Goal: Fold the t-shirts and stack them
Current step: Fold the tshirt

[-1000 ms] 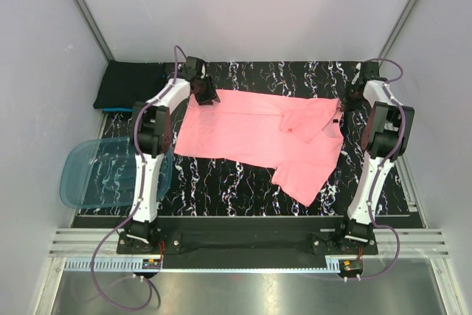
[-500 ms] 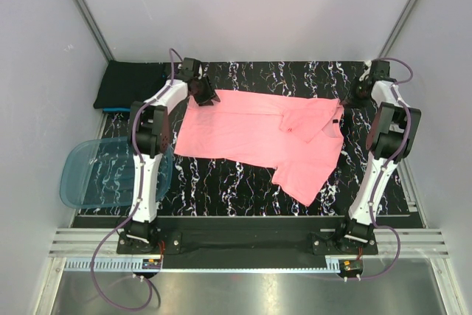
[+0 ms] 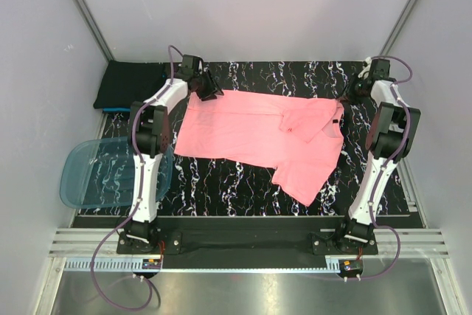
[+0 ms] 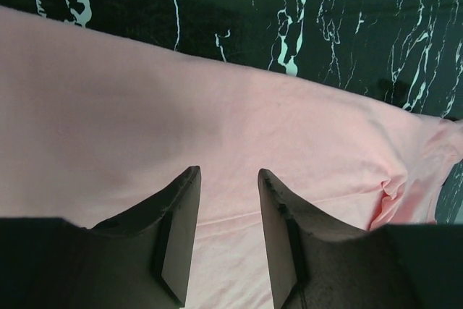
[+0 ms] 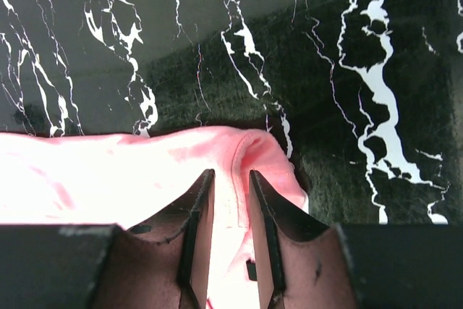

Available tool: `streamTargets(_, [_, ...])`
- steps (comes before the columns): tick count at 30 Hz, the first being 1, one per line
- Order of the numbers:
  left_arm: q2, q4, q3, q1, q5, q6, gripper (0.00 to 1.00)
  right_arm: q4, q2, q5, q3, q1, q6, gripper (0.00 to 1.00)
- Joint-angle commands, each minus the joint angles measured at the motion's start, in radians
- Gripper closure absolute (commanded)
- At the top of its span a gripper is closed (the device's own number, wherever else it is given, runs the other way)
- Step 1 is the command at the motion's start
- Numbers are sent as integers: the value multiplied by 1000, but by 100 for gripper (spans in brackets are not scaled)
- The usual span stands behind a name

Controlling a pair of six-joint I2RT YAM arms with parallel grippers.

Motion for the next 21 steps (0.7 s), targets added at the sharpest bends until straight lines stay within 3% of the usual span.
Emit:
streamTargets(1, [23, 66, 53, 13, 22, -17, 57, 1, 28, -32, 64, 5, -10, 68])
streamTargets(17, [46, 69, 24, 31, 7, -24, 57, 30, 50, -66, 48, 5, 7, 67])
streamTargets(18, [48, 69, 21, 31, 7, -24, 57, 43, 47, -67, 42, 5, 7, 69])
streamTargets(19, [48, 66, 21, 31, 5, -23, 57, 45, 44, -67, 35, 5, 6, 82])
streamTargets(21, [49, 54, 24, 31, -7, -17, 57, 44, 44, -42, 33, 3, -8, 94])
